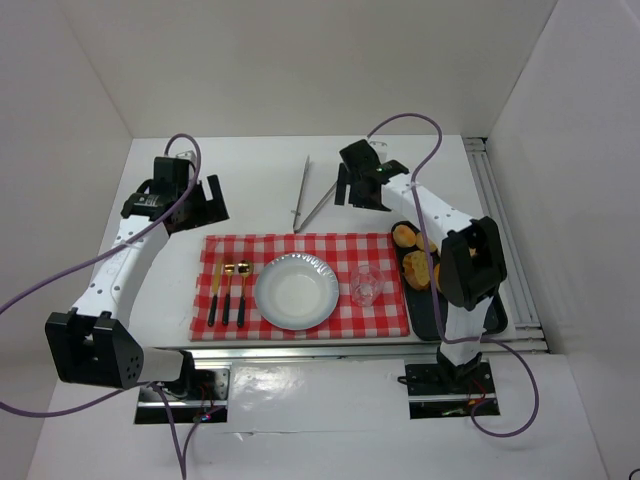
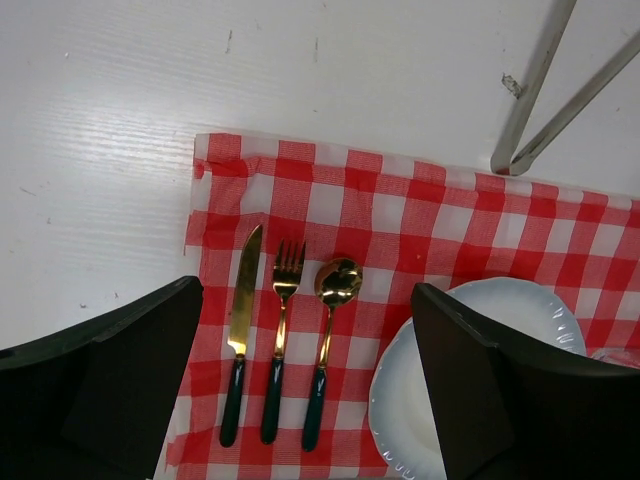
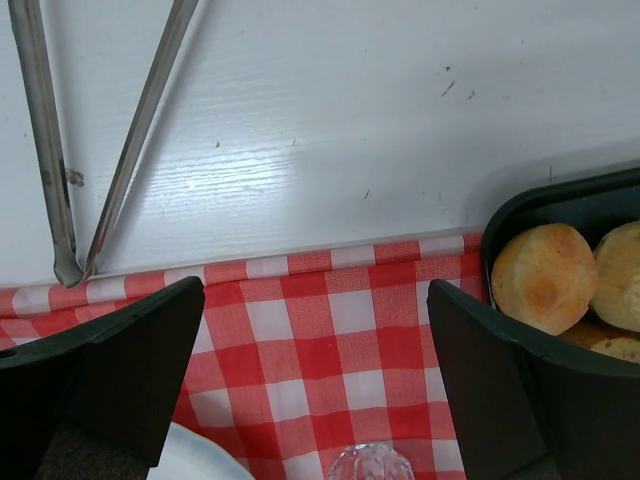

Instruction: Place the bread

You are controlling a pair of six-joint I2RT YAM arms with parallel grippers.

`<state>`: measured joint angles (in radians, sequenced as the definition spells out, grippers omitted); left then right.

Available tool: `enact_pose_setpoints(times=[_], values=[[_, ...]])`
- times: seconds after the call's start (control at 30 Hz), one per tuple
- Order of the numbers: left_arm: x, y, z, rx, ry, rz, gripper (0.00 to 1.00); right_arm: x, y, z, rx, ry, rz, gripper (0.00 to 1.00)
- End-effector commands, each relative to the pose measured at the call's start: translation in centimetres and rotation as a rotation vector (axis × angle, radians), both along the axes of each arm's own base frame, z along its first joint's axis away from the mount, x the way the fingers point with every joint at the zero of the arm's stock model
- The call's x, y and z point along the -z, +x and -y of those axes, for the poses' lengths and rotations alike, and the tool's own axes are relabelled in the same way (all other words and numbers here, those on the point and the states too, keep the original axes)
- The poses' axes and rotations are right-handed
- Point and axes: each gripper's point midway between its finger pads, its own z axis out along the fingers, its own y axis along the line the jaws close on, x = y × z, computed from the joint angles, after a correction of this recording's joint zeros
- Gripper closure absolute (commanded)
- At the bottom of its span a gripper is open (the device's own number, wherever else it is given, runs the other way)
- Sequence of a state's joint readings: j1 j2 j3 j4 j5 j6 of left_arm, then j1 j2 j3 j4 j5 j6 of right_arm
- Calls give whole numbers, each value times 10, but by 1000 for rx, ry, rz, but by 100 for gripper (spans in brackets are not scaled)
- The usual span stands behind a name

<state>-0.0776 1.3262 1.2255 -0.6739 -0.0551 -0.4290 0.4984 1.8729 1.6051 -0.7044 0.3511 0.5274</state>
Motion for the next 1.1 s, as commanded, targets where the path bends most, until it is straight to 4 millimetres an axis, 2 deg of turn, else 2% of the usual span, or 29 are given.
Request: enact_pose_setpoints(times=[0.0, 0.03, 0.07, 0.13, 0.17, 0.2, 0.23, 0.27, 0.3, 0.33, 0.37, 0.4, 0.47, 0.5, 0.53, 0.57, 0.6, 0.63, 0.67, 0.7, 0.73, 0.8, 0.93, 1.0, 1.07], values=[[-17, 8, 6, 47, -9, 65, 1, -6, 10, -7, 10, 19, 63, 0], [-19, 9, 11, 55, -35, 73, 1, -2, 9, -11, 1, 15, 55, 0], [-21, 10, 16, 87, -49, 81, 1, -2, 16, -10, 18, -4, 69, 0], [-16, 10, 26, 146, -77, 90, 1, 3, 10, -18, 39, -43, 50, 0], [-12, 9, 31, 166, -88, 85, 1, -2, 21, -16, 93, -86, 81, 0], [-13, 9, 32, 157, -96, 83, 1, 1, 17, -12, 120, -128, 60, 0], [-15, 11, 33, 148, -106, 105, 1, 2, 16, -18, 145, -141, 67, 0], [-16, 10, 33, 142, -113, 113, 1, -1, 25, -18, 188, -183, 101, 0], [-21, 9, 33, 136, -121, 125, 1, 3, 21, -16, 210, -216, 88, 0], [-21, 9, 33, 136, -121, 125, 1, 5, 26, -18, 228, -210, 97, 0], [-28, 9, 35, 145, -130, 131, 1, 8, 27, -25, 210, -217, 96, 0], [-23, 10, 36, 143, -129, 101, 1, 11, 25, -33, 192, -209, 90, 3], [-26, 8, 32, 135, -109, 78, 1, 11, 35, -51, 167, -155, 123, 6], [-22, 9, 30, 125, -99, 68, 1, 18, 31, -74, 78, -62, 68, 6], [-21, 10, 27, 117, -90, 68, 1, 20, 39, -94, 20, 18, 92, 6], [-21, 10, 24, 104, -77, 69, 1, 15, 40, -105, -40, 57, 108, 6], [-21, 8, 22, 98, -70, 71, 1, 20, 29, -112, -90, 110, 91, 4], [-21, 8, 22, 97, -70, 71, 1, 9, 39, -125, -109, 184, 160, 4], [-23, 7, 21, 90, -63, 81, 1, 13, 42, -126, -116, 208, 163, 2], [-20, 6, 20, 90, -62, 72, 1, 5, 44, -131, -117, 238, 171, 1], [-23, 5, 20, 90, -63, 81, 1, 25, 44, -131, -114, 205, 121, 1], [-23, 5, 20, 97, -57, 82, 1, 36, 55, -140, -105, 196, 97, 1], [-19, 3, 20, 97, -56, 73, 1, 42, 63, -158, -137, 224, 119, 1], [-19, 3, 19, 103, -50, 73, 1, 50, 72, -160, -112, 210, 116, 1], [-19, 4, 18, 104, -37, 75, 1, 62, 70, -157, -89, 158, 80, 1]])
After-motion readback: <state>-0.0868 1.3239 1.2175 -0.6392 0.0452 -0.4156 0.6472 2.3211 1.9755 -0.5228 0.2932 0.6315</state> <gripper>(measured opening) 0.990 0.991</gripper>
